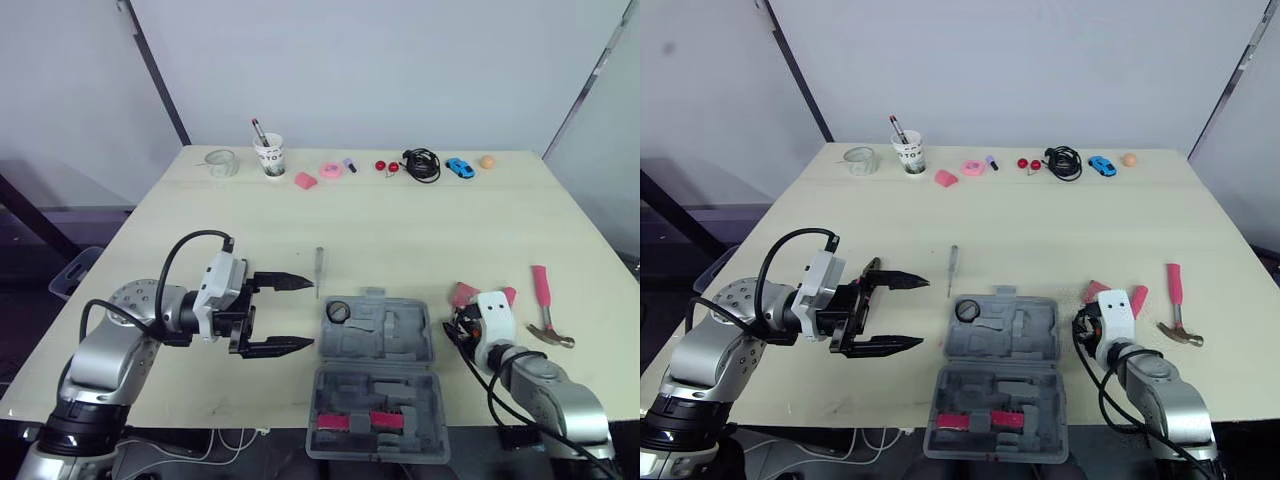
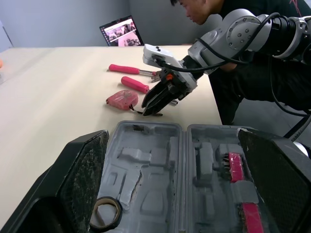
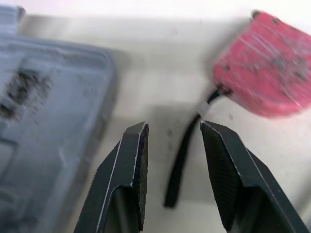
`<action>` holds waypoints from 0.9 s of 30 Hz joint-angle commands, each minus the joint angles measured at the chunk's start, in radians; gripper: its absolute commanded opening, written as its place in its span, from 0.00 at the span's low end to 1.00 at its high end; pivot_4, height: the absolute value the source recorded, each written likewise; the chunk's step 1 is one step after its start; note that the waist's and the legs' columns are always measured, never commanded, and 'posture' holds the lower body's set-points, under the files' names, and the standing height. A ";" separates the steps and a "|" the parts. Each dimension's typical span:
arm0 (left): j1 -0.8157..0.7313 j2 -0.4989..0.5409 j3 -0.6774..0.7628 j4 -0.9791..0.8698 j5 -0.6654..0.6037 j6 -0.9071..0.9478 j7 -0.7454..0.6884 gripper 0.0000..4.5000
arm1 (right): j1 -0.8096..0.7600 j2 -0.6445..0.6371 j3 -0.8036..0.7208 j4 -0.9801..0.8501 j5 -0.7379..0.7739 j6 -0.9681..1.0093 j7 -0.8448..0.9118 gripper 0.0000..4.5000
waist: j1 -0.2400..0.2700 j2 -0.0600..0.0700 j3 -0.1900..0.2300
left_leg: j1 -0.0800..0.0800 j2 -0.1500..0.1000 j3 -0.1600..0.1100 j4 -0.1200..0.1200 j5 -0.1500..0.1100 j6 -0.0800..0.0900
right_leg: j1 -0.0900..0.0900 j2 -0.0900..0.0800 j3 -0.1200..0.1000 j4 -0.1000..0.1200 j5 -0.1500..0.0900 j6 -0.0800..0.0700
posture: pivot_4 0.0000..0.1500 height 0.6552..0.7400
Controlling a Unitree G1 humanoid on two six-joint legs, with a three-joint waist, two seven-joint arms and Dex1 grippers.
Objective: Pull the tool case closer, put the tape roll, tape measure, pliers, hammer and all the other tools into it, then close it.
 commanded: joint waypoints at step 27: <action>-0.032 0.005 -0.005 0.023 -0.007 -0.011 -0.018 1.00 | -0.067 0.057 -0.040 0.157 -0.023 -0.129 -0.071 0.34 | -0.002 0.000 0.000 | 0.000 0.000 0.000 0.000 0.000 0.000 | 0.000 0.000 0.000 0.000 0.000 0.000 | 1.00 1.00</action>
